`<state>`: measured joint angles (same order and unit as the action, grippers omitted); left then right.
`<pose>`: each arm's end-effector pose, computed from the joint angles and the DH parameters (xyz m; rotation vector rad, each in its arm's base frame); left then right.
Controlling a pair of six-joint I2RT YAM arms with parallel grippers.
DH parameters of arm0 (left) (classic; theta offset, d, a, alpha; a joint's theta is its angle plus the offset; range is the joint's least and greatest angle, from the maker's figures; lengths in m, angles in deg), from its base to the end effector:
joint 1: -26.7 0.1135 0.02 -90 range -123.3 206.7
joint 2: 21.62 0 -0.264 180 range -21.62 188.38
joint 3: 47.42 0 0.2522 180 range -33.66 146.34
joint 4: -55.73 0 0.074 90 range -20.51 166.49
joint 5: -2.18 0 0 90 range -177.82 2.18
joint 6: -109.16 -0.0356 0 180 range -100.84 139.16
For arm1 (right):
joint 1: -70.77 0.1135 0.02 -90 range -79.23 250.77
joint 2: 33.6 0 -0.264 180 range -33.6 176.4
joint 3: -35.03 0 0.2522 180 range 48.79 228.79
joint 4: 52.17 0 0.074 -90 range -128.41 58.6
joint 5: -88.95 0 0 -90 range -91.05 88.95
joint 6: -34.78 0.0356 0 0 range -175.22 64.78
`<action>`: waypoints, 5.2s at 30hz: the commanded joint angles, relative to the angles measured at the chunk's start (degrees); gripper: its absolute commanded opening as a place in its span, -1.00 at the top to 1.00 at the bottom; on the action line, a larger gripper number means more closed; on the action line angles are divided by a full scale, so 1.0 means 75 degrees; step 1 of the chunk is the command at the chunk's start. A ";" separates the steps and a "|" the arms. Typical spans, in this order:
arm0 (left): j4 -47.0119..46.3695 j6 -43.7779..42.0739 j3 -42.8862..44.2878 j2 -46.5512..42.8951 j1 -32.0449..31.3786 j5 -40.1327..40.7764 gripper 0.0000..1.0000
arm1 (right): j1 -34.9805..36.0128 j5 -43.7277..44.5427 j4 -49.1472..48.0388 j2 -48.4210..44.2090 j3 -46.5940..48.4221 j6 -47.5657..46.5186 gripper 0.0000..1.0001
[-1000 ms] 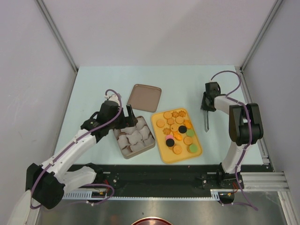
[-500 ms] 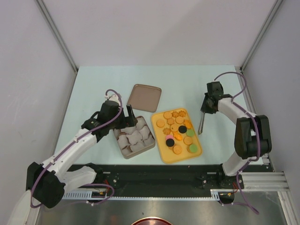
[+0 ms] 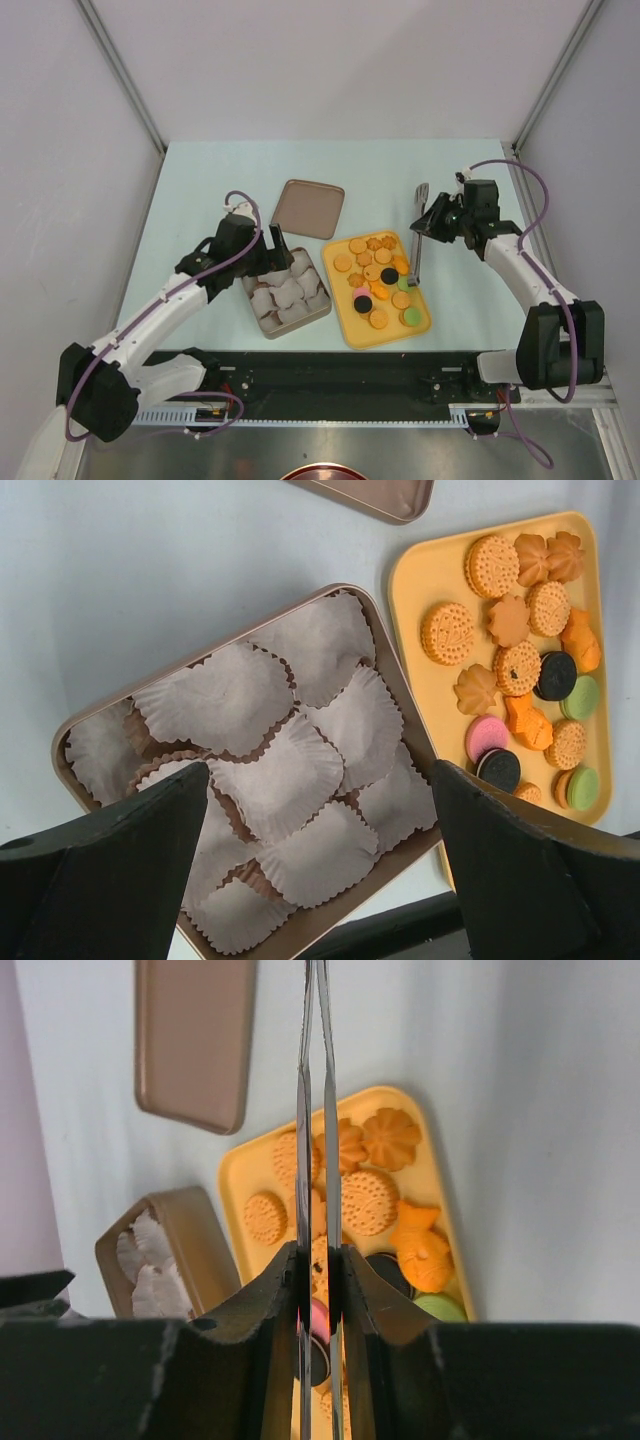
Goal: Pack the cookies
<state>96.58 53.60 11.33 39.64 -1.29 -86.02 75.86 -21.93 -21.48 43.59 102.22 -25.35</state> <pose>0.1989 -0.1045 0.2587 -0.1502 2.3783 -0.5004 0.2889 0.0385 0.2572 0.3067 2.3124 0.7289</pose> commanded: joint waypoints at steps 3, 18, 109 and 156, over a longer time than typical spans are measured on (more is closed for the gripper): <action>-0.0413 0.0377 0.0224 0.0141 -0.0147 -0.0463 -0.90 | 0.0386 0.0016 0.0224 -0.0635 0.0141 -0.0489 1.00; -0.0378 0.0190 0.0130 -0.0374 -0.0546 -0.0252 -0.84 | 0.2649 0.3651 0.2852 -0.0143 0.1630 -0.1510 0.68; -0.0390 0.0014 -0.0514 -0.1007 -0.0546 -0.0498 -0.88 | -0.0092 0.3605 0.2642 0.5658 0.3975 -0.0994 0.01; -0.0413 0.0190 -0.0843 -0.1417 -0.0546 -0.0604 -0.91 | 0.0600 0.4765 0.1446 0.4358 0.1444 0.0260 0.48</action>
<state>94.37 54.30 5.34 30.22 -5.23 -90.13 81.41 15.05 -15.86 73.25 115.68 -24.13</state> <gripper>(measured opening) 0.957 0.392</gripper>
